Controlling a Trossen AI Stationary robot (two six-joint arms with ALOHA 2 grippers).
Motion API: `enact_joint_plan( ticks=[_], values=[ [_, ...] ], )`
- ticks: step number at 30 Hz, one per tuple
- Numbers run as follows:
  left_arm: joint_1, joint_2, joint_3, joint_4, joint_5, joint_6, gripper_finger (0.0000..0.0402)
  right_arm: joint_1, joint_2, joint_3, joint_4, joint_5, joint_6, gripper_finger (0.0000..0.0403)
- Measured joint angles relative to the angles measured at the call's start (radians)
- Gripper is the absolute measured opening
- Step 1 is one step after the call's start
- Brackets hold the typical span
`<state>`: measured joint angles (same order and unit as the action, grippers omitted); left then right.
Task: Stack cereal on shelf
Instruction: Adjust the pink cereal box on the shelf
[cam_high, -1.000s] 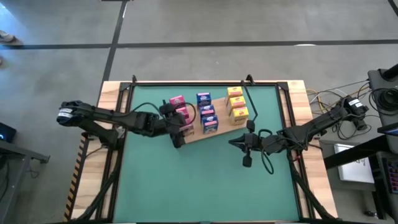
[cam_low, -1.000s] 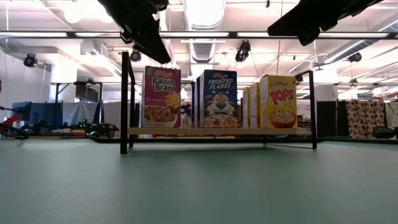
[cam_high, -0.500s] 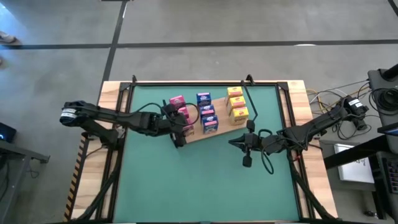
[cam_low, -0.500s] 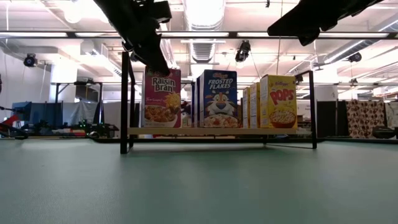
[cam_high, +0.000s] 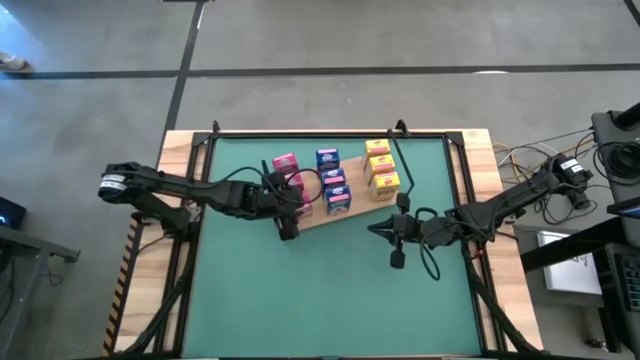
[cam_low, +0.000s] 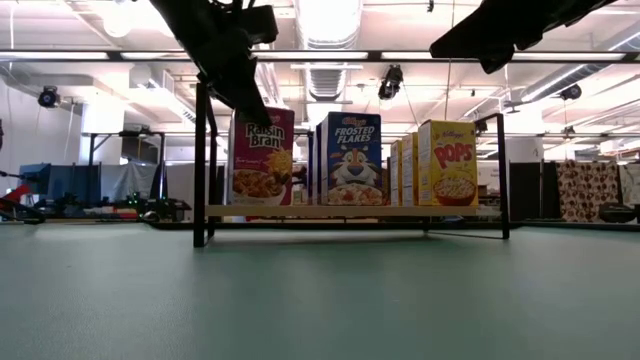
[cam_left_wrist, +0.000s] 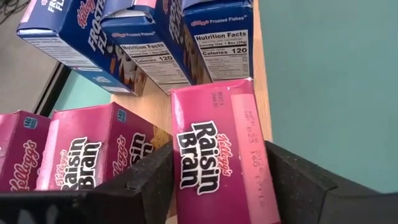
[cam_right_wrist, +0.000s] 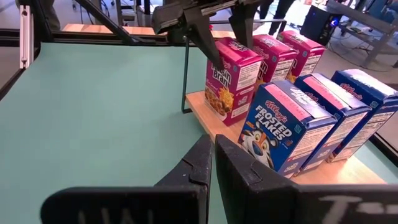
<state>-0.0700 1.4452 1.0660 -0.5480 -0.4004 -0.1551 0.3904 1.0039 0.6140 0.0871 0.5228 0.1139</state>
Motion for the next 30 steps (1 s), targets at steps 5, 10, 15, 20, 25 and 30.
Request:
enact_joint_plan(
  ticks=[5, 10, 15, 20, 25, 30],
  values=[
    [0.000, -0.002, 0.000, -0.001, 0.003, 0.000, 0.0188, 0.000, 0.000, 0.000, 0.000, 0.000, 0.000, 0.0012],
    [0.000, -0.006, 0.000, -0.001, 0.050, -0.001, 0.0171, 0.000, 0.000, 0.000, 0.000, 0.000, 0.000, 0.0012],
    [0.000, -0.006, 0.000, -0.001, 0.052, -0.012, 0.0167, 0.000, 0.000, 0.000, 0.000, 0.001, 0.000, 0.0012],
    [0.000, -0.007, 0.000, -0.001, 0.065, -0.015, 0.0166, 0.000, 0.000, 0.000, 0.000, 0.001, 0.000, 0.0012],
    [0.000, -0.008, 0.000, 0.000, 0.090, -0.016, 0.0166, 0.000, 0.000, 0.000, 0.000, 0.001, 0.000, 0.0012],
    [0.000, -0.008, 0.000, -0.001, 0.075, -0.019, 0.0167, 0.000, 0.000, 0.000, 0.000, 0.001, 0.000, 0.0012]
  ],
)
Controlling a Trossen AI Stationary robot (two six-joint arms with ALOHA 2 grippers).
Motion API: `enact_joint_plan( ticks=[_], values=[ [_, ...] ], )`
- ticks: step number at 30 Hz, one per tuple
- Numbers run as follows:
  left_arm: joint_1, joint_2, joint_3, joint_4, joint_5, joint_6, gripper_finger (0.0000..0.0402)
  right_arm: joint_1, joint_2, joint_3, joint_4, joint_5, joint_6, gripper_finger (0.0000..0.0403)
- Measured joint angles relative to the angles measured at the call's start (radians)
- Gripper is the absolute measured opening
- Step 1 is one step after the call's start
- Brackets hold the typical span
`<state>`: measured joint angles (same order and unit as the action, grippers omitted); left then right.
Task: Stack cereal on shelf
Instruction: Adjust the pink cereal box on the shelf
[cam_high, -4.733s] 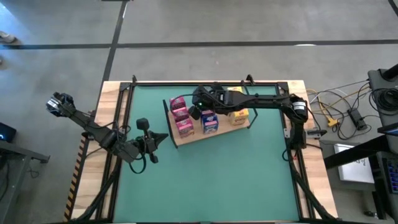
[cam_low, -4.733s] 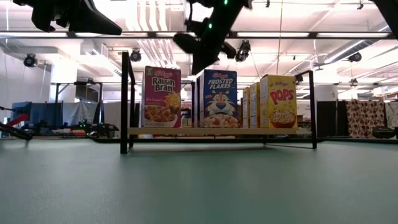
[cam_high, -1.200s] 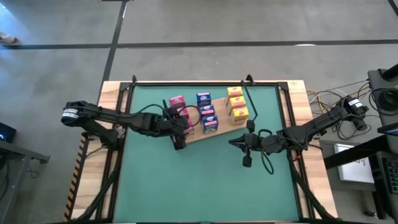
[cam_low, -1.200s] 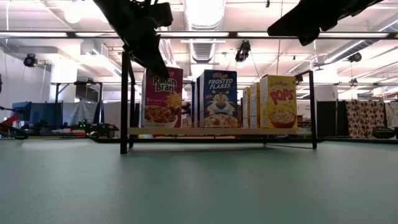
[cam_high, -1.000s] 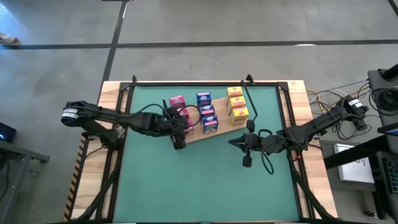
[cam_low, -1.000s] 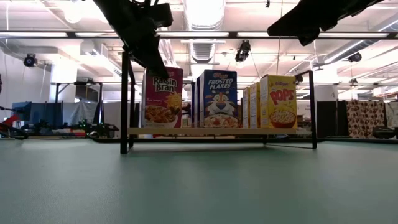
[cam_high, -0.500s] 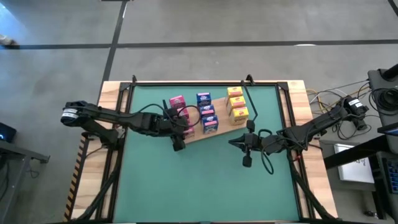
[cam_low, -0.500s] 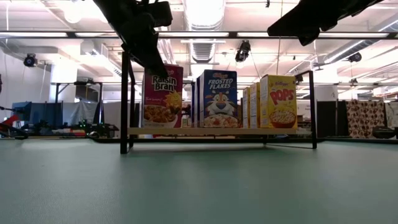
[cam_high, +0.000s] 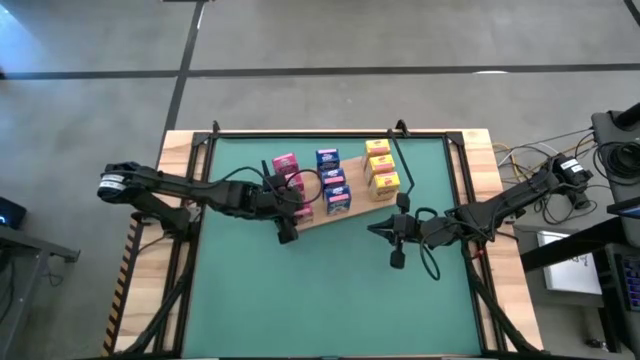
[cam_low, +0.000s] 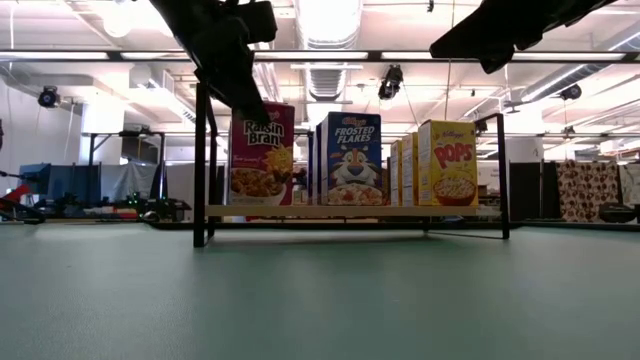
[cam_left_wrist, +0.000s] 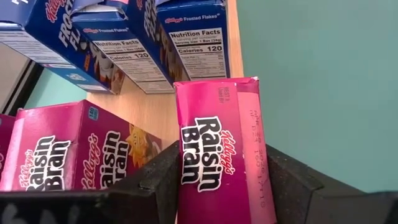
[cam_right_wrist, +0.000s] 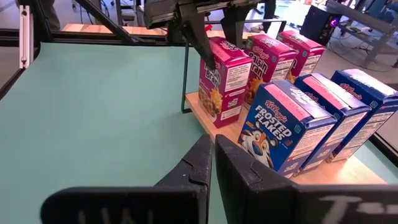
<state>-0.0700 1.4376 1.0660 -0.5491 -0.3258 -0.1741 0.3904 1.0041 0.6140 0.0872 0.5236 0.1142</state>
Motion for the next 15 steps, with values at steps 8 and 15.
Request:
enact_joint_plan(
  ticks=[8, 15],
  values=[
    [0.000, 0.000, 0.000, -0.002, -0.005, 0.011, 0.0191, 0.000, 0.000, 0.000, 0.000, 0.000, 0.000, 0.0012],
    [0.000, -0.004, 0.000, -0.009, -0.006, 0.023, 0.0218, 0.000, 0.000, 0.000, 0.000, 0.000, 0.000, 0.0012]
  ],
)
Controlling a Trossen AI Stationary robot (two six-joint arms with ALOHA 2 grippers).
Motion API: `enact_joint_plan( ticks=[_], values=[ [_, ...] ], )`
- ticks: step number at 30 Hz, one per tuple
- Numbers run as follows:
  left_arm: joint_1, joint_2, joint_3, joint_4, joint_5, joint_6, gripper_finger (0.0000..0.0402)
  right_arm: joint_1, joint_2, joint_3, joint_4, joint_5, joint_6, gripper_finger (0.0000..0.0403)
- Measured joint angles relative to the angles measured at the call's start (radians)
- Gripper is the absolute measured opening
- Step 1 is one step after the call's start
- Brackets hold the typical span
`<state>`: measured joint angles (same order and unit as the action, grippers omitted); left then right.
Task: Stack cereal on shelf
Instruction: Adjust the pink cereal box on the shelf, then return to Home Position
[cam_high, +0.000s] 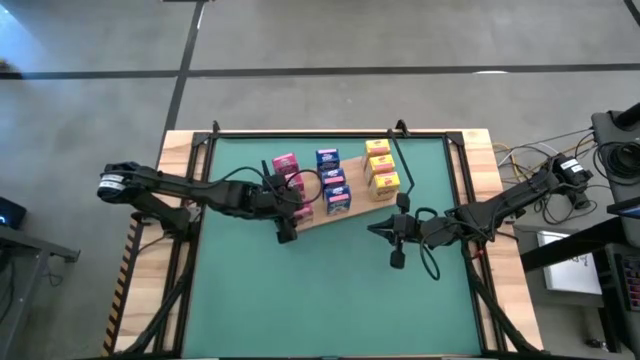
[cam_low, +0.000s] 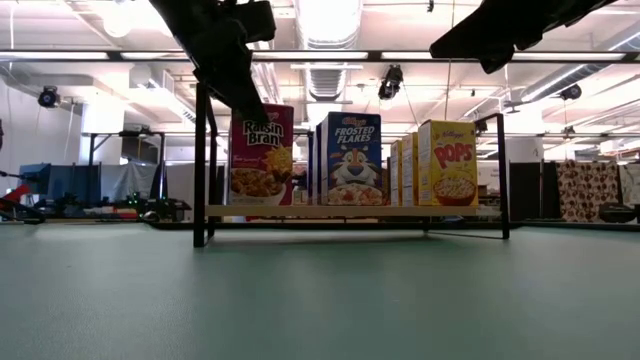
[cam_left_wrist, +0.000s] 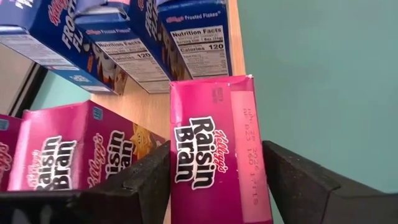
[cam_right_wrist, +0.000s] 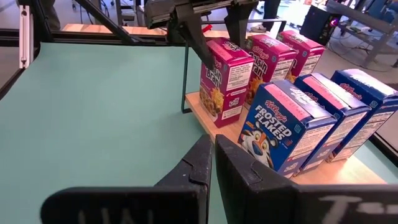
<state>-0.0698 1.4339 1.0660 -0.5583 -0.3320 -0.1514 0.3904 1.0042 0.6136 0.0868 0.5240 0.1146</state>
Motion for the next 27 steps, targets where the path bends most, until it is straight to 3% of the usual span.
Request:
enact_joint_plan(
  ticks=[11, 20, 27],
  values=[
    [0.000, -0.082, 0.000, -0.022, -0.001, 0.020, 0.0227, 0.000, 0.000, 0.000, -0.001, 0.000, -0.001, 0.0012],
    [-0.050, -0.218, -0.010, -0.123, 0.036, 0.072, 0.0227, 0.000, -0.018, -0.049, 0.023, 0.000, -0.035, 0.0012],
    [-0.140, -0.400, -0.188, 0.099, 0.037, 0.151, 0.0227, 0.000, -0.117, -0.150, 0.138, -0.039, -0.088, 0.0012]
  ],
)
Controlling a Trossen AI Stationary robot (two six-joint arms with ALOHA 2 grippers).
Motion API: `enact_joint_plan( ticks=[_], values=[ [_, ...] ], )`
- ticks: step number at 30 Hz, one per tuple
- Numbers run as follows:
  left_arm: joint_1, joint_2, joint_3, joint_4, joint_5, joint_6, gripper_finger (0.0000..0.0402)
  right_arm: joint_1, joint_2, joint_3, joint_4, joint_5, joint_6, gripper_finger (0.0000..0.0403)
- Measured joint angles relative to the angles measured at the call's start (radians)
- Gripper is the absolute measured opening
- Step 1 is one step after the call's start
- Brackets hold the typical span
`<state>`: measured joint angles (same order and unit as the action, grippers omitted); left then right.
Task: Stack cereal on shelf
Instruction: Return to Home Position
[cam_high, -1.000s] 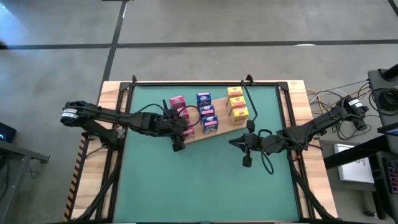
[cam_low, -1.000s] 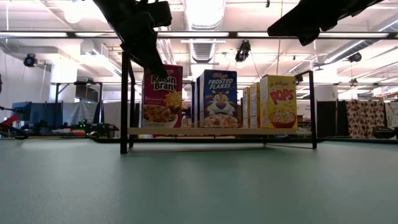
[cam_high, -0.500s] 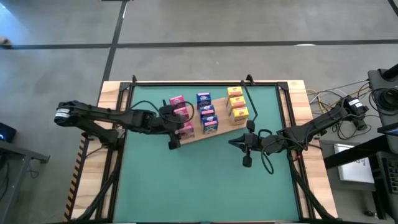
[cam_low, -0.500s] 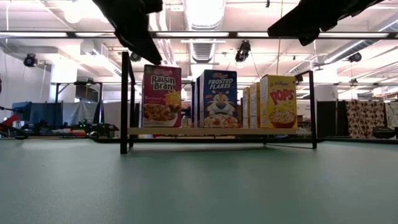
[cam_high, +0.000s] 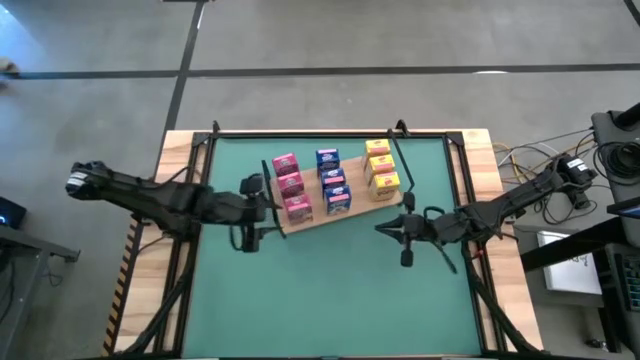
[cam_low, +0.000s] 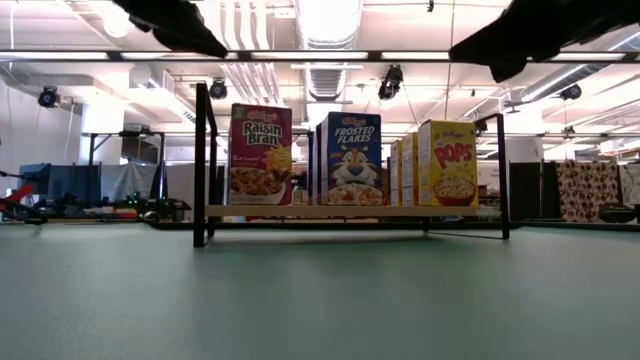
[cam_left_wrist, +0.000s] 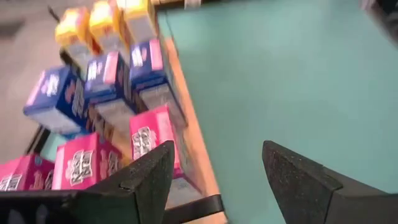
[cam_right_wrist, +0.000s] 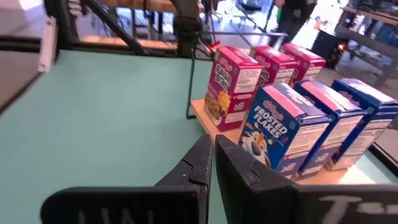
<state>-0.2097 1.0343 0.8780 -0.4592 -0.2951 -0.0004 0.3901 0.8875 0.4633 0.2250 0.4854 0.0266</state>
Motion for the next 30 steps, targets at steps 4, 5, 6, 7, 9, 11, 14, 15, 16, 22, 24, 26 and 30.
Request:
enact_joint_plan(
  ticks=[4, 5, 6, 7, 9, 11, 14, 15, 16, 22, 24, 26, 30],
  values=[
    [-0.013, -0.135, -0.172, 0.198, -0.001, 0.021, 0.0223, 0.000, -0.066, -0.069, 0.087, -0.015, -0.029, 0.0012],
    [-0.012, -0.167, -0.212, 0.239, -0.001, 0.022, 0.0220, -0.001, -0.082, -0.089, 0.117, -0.015, -0.045, 0.0012],
    [-0.010, -0.199, -0.251, 0.279, -0.001, 0.025, 0.0218, -0.001, -0.096, -0.113, 0.151, -0.015, -0.059, 0.0012],
    [-0.009, -0.230, -0.287, 0.317, -0.001, 0.032, 0.0215, -0.001, -0.110, -0.136, 0.183, -0.015, -0.073, 0.0012],
    [-0.008, -0.291, -0.353, 0.380, -0.003, 0.052, 0.0209, -0.007, -0.137, -0.180, 0.243, -0.017, -0.089, 0.0012],
    [-0.007, -0.346, -0.408, 0.439, -0.006, 0.068, 0.0203, -0.021, -0.167, -0.222, 0.300, -0.025, -0.095, 0.0012],
    [0.007, -0.419, -0.475, 0.516, -0.009, 0.093, 0.0195, -0.065, -0.206, -0.276, 0.383, -0.087, -0.105, 0.0012],
    [0.015, -0.442, -0.495, 0.538, -0.009, 0.101, 0.0192, -0.084, -0.217, -0.289, 0.402, -0.119, -0.107, 0.0012],
    [0.023, -0.461, -0.510, 0.547, -0.010, 0.109, 0.0189, -0.107, -0.226, -0.296, 0.417, -0.152, -0.107, 0.0012],
    [0.088, -0.548, -0.568, 0.591, -0.010, 0.123, 0.0173, -0.265, -0.273, -0.303, 0.422, -0.332, -0.106, 0.0012],
    [0.109, -0.569, -0.580, 0.589, -0.010, 0.123, 0.0168, -0.314, -0.279, -0.295, 0.424, -0.388, -0.100, 0.0012],
    [0.127, -0.583, -0.584, 0.590, -0.010, 0.123, 0.0164, -0.358, -0.284, -0.292, 0.423, -0.428, -0.094, 0.0012],
    [0.154, -0.606, -0.590, 0.580, -0.010, 0.132, 0.0157, -0.422, -0.286, -0.290, 0.416, -0.468, -0.083, 0.0012]
  ],
)
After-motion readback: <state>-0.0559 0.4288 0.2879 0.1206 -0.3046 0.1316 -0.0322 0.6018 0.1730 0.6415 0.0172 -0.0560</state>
